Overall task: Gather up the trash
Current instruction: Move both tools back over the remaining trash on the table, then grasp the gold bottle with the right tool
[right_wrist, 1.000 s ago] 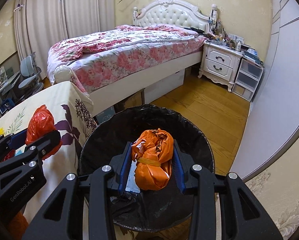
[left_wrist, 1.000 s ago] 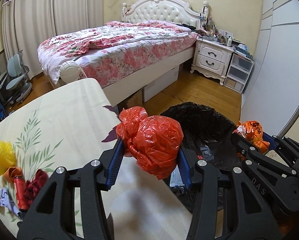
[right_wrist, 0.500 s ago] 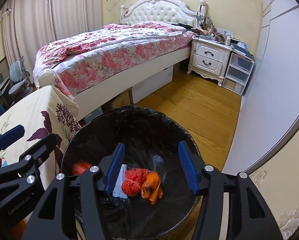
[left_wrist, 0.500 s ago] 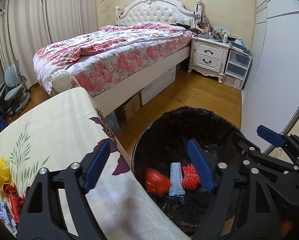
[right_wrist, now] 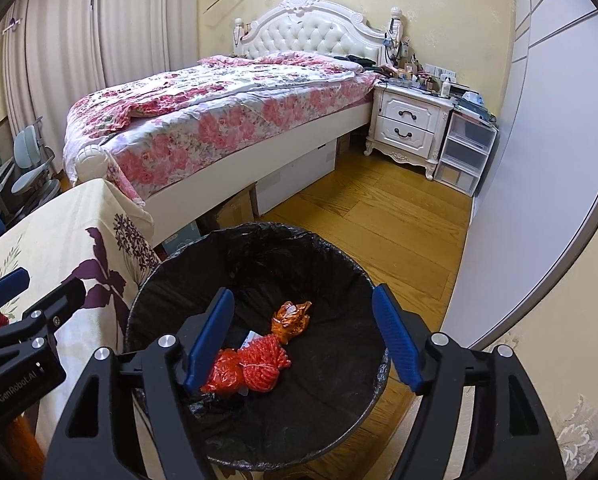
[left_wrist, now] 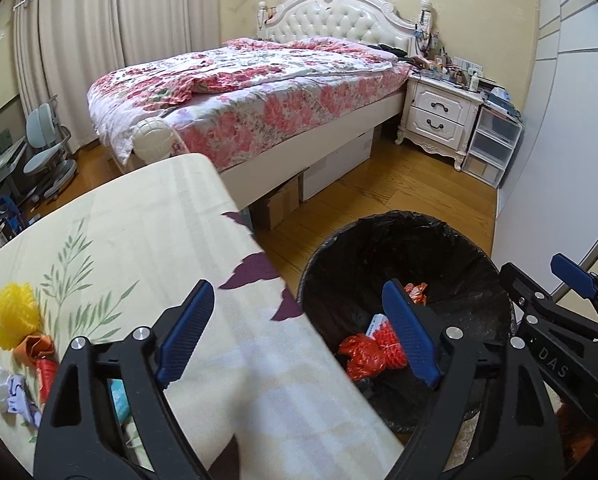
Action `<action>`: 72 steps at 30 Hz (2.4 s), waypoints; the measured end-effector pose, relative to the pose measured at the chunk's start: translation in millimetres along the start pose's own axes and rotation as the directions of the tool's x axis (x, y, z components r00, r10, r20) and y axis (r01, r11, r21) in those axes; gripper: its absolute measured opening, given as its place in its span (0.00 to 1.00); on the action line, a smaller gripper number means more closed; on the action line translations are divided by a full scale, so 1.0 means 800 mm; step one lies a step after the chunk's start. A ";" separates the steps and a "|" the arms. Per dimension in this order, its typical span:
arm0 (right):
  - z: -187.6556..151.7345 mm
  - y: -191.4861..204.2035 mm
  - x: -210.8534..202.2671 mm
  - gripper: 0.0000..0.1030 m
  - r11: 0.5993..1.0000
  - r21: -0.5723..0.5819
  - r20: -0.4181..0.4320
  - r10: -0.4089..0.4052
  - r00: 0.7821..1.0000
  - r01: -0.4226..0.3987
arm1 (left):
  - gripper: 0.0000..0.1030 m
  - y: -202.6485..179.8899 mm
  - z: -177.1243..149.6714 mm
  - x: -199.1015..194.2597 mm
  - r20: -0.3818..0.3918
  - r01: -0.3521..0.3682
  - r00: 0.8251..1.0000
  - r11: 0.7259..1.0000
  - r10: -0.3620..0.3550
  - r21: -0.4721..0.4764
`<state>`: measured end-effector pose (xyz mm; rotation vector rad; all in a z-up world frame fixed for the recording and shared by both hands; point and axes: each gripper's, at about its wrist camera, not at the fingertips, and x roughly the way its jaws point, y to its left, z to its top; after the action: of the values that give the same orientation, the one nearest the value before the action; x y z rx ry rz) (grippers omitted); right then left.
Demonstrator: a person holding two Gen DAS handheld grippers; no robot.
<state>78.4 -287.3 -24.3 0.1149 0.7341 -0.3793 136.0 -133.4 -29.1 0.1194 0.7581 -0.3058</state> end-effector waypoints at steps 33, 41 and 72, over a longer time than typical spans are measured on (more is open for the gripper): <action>-0.066 0.158 -0.107 0.69 0.924 -0.261 -0.026 0.282 0.959 -0.278 | 0.82 0.189 -0.117 -0.160 -0.031 -0.239 0.971 0.950 0.238 -0.198; -0.085 0.220 -0.132 0.69 0.861 -0.341 -0.066 0.378 0.923 -0.377 | 0.82 0.253 -0.154 -0.194 -0.061 -0.321 0.947 0.911 0.316 -0.261; -0.140 0.322 -0.134 0.25 0.715 -0.454 -0.261 0.465 0.846 -0.532 | 0.82 0.340 -0.209 -0.213 -0.122 -0.396 0.918 0.848 0.378 -0.352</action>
<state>31.8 9.4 -42.9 -0.1707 0.8765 0.3627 -4.9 199.8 -32.3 -0.0797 0.8083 0.2309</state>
